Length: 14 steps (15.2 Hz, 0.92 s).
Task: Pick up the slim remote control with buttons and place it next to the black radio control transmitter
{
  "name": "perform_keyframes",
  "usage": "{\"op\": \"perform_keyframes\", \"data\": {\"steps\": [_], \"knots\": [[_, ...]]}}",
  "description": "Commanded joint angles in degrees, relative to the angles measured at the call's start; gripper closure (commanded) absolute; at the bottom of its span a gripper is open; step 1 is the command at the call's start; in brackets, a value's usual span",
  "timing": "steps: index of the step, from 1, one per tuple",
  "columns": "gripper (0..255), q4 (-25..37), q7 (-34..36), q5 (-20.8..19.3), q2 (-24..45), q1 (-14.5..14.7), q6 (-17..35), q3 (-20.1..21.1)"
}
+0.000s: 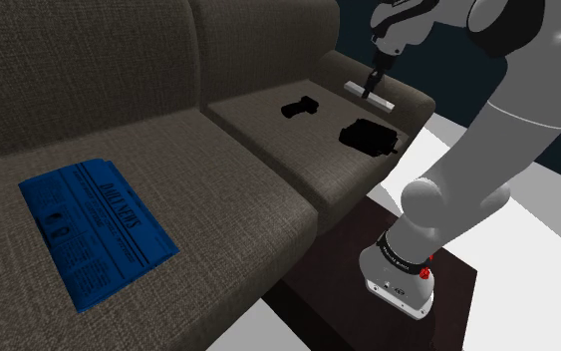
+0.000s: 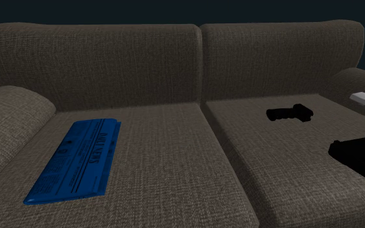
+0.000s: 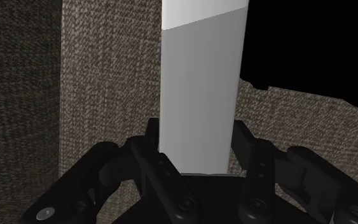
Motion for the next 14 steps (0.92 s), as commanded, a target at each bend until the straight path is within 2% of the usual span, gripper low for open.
{"op": "perform_keyframes", "data": {"steps": [1, 14], "knots": [[255, -1.0, -0.2, 0.2, 0.5, 0.0, 1.5, 0.0], [255, -6.2, -1.6, 2.2, 4.7, -0.4, 10.7, 0.3]]}}
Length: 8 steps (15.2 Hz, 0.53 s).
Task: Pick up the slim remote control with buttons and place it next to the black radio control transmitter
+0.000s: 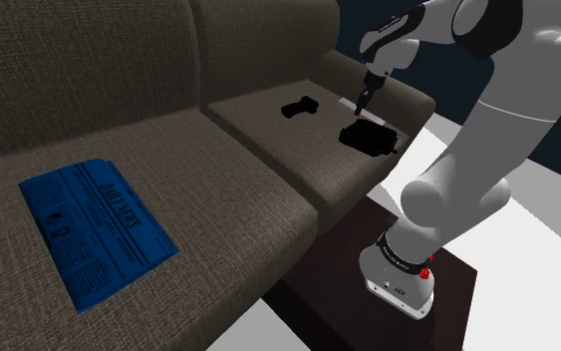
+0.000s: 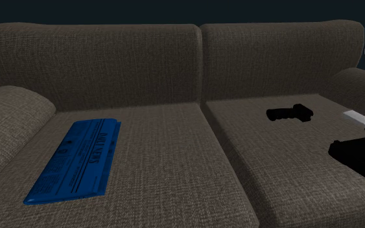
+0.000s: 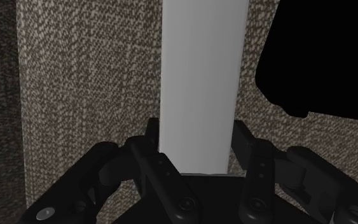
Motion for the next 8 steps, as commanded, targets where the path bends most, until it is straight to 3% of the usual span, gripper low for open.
{"op": "perform_keyframes", "data": {"steps": [1, 8], "knots": [[255, -0.7, -0.1, 0.3, 0.6, 0.0, 1.4, 0.1], [255, -1.5, -0.5, 0.8, 1.7, -0.1, 3.1, 0.2]]}}
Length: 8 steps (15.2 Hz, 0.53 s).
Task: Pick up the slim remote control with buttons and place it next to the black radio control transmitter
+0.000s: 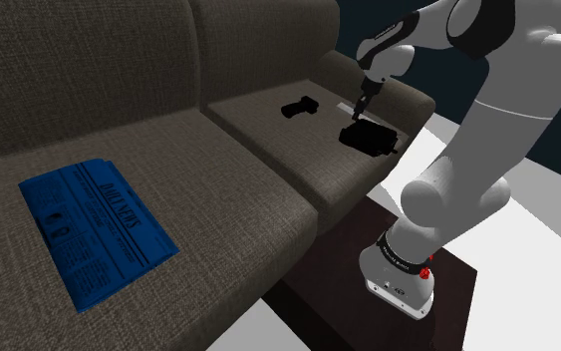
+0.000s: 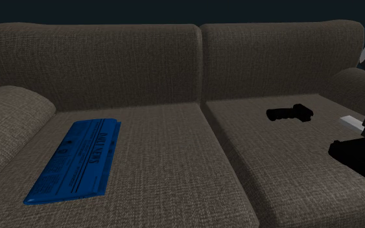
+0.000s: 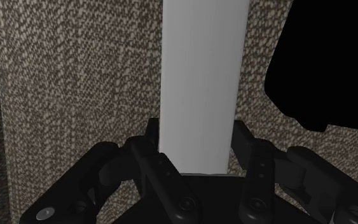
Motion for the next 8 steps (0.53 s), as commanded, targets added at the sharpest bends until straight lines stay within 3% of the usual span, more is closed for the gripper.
{"op": "perform_keyframes", "data": {"steps": [1, 3, 4, 8], "knots": [[255, 0.0, 0.0, 0.0, 0.0, 0.0, 0.0, 0.0], [255, 0.0, 0.0, 0.0, 0.0, 0.0, 0.0, 0.0], [0, 0.0, 0.0, 0.0, 0.0, 0.0, 0.0, 0.0], [0, 0.0, 0.0, 0.0, 0.0, 0.0, 0.0, 0.0]]}}
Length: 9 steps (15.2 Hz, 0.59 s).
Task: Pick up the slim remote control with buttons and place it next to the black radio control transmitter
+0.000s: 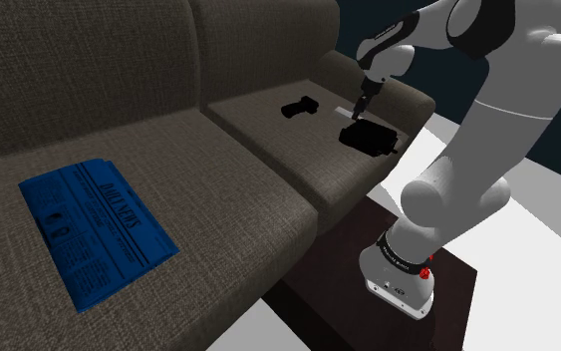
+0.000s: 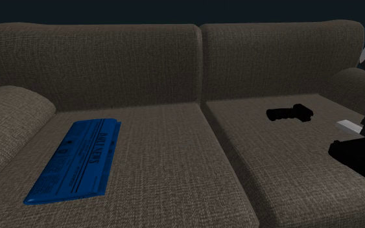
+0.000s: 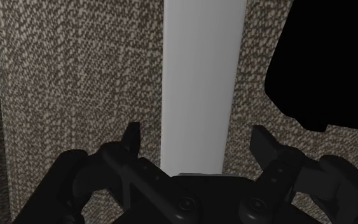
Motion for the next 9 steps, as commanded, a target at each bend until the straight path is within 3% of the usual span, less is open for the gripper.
{"op": "perform_keyframes", "data": {"steps": [1, 5, 9], "knots": [[0, 0.0, 0.0, 0.0, 0.0, 0.0, 0.0, 0.0], [0, 2.9, 1.3, -1.9, -3.9, 0.4, -6.5, -0.4], [0, 2.9, 1.3, -1.9, -3.9, 0.4, -6.5, -0.4]]}}
